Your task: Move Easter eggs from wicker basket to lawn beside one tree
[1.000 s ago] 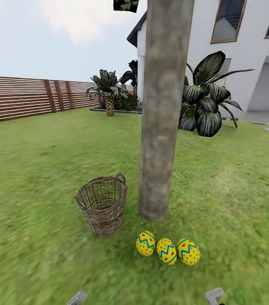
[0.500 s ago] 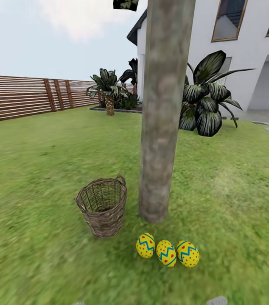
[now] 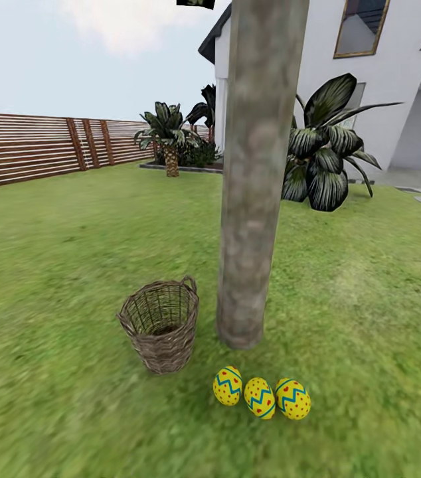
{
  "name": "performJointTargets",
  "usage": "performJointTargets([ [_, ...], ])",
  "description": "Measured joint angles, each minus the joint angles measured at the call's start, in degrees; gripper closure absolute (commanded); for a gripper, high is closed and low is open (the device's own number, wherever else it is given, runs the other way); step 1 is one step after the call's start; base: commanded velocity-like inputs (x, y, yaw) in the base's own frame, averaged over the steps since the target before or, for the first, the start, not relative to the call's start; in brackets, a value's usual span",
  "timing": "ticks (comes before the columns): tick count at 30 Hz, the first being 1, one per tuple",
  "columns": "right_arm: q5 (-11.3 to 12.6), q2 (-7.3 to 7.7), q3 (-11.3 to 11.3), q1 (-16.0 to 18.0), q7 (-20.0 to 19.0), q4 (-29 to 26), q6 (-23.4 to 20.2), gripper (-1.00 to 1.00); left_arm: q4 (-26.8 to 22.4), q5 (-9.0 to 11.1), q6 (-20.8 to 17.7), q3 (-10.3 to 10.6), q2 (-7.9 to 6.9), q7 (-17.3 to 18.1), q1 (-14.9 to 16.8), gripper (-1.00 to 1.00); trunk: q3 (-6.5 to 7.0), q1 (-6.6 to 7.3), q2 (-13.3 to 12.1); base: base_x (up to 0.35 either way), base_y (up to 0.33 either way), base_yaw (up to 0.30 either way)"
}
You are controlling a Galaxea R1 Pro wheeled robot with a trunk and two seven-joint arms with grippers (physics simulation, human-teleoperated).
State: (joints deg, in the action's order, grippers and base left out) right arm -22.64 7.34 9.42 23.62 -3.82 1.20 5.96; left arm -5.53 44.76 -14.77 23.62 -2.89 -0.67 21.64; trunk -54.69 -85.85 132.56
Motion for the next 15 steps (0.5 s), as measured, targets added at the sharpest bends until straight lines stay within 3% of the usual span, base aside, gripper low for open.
performJointTargets([
  [7, 0.0, -0.01, -0.03, -0.15, -0.01, 0.1, 0.0, -1.0, 3.97, -0.03, 4.54, -0.02, 0.95, -0.38, -0.31, -1.0, 0.62, 1.54, -2.81, 0.0, 0.0, 0.0],
  [15, 0.0, -0.02, -0.05, -0.98, -0.01, 0.13, 0.03, -1.0, 4.85, -0.13, 5.39, -0.02, 1.44, -1.6, -0.42, -1.0, 1.34, 3.3, -6.02, 0.0, 0.0, 0.0],
])
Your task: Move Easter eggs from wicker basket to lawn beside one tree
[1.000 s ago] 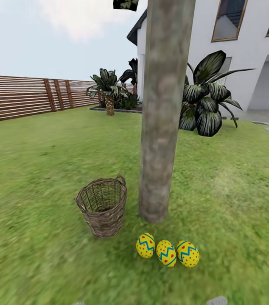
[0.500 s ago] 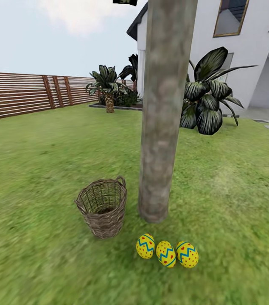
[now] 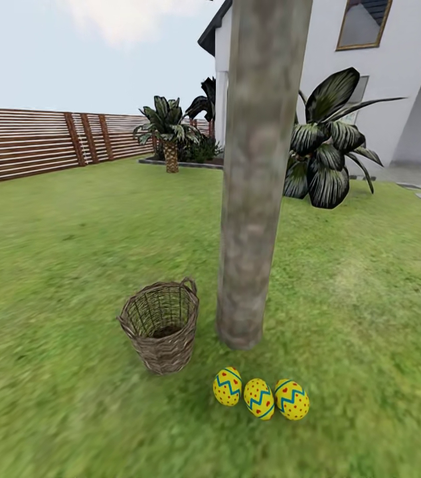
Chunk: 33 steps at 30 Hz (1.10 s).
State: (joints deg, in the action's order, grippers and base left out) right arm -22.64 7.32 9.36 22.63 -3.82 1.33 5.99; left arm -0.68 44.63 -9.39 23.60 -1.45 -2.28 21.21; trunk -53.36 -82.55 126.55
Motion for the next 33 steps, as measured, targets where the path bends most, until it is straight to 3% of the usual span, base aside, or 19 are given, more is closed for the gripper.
performJointTargets([
  [9, 0.0, 0.02, 0.03, -0.02, 0.0, 0.0, -0.03, -1.0, 0.2, 0.0, 0.04, 0.0, 0.73, -0.16, -0.33, -1.0, 0.8, 1.98, -3.61, 0.0, 0.0, 0.0],
  [22, 0.03, -0.02, 0.03, -0.3, -0.04, 0.56, -0.11, -1.0, 0.2, -0.06, 1.07, 0.0, 0.6, -0.31, -1.54, -1.0, 1.95, 4.83, -8.82, 0.0, 0.0, 0.0],
  [33, 0.09, -0.05, 0.06, -0.48, -0.05, 0.84, -0.12, -1.0, 0.21, 0.03, 1.73, 0.0, 0.14, -0.78, -1.81, -1.0, 0.96, 4.84, -8.84, 0.0, 0.0, 0.0],
])
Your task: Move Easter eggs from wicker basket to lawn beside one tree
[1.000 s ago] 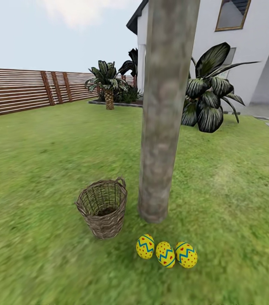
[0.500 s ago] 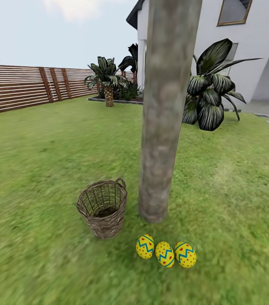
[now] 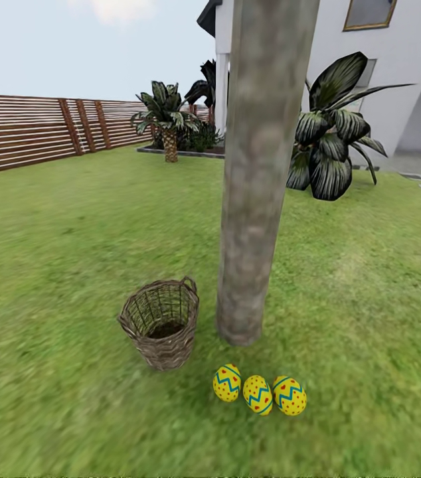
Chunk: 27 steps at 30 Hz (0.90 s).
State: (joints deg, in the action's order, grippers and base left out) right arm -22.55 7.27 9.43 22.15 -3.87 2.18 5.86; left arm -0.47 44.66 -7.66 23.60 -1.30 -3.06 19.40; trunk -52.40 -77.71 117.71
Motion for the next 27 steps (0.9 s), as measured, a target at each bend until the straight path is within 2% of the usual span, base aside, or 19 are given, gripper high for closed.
performJointTargets([
  [5, 0.0, -0.01, 0.0, 0.0, -0.02, 0.05, -0.08, -1.0, 0.0, 0.01, 0.09, 0.0, -0.15, 0.0, 0.0, -1.0, -0.45, 0.0, 0.0, 0.0, 0.0, 0.0],
  [13, -0.06, -0.01, -0.04, 0.0, -0.01, 0.06, -0.09, -1.0, 0.01, 0.36, 3.19, -0.08, -0.3, 0.07, 0.0, -1.0, -1.18, 0.0, 0.0, 0.0, 0.0, 0.0],
  [18, -0.05, -0.01, -0.01, 0.0, -0.04, 0.06, -0.06, -1.0, 0.05, 0.33, 3.24, -0.13, -0.47, 0.08, -0.02, -1.0, -1.63, 0.0, 0.0, 0.0, 0.0, 0.0],
  [22, -0.38, -0.01, -0.06, 0.0, -0.11, -0.03, -0.02, -1.0, 1.45, 0.3, 3.2, -0.09, -2.68, 0.0, -0.23, -1.0, -1.77, 0.0, 0.0, 0.0, 0.0, 0.0],
  [27, -0.32, 0.05, -0.06, 0.0, -0.17, 0.16, -0.18, -1.0, 3.19, 0.32, 3.23, -0.09, -3.39, 0.0, -0.27, -1.0, -1.8, 0.0, 0.0, 0.0, 0.0, 0.0],
])
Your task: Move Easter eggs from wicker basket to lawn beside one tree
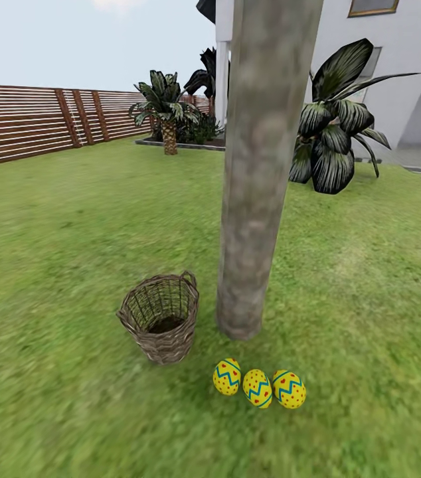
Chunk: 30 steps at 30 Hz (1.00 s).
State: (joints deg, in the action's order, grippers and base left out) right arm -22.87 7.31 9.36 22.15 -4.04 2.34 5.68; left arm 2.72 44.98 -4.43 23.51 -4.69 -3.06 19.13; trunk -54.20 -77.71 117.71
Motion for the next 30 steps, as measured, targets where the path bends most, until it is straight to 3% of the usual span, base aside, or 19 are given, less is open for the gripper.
performJointTargets([
  [30, -0.2, -0.06, 0.0, 0.0, -0.01, 0.07, 0.1, -1.0, 0.2, 0.01, 0.0, 0.0, -0.06, 0.0, -0.01, -1.0, 0.0, 0.0, 0.0, 0.0, 0.0, 0.0],
])
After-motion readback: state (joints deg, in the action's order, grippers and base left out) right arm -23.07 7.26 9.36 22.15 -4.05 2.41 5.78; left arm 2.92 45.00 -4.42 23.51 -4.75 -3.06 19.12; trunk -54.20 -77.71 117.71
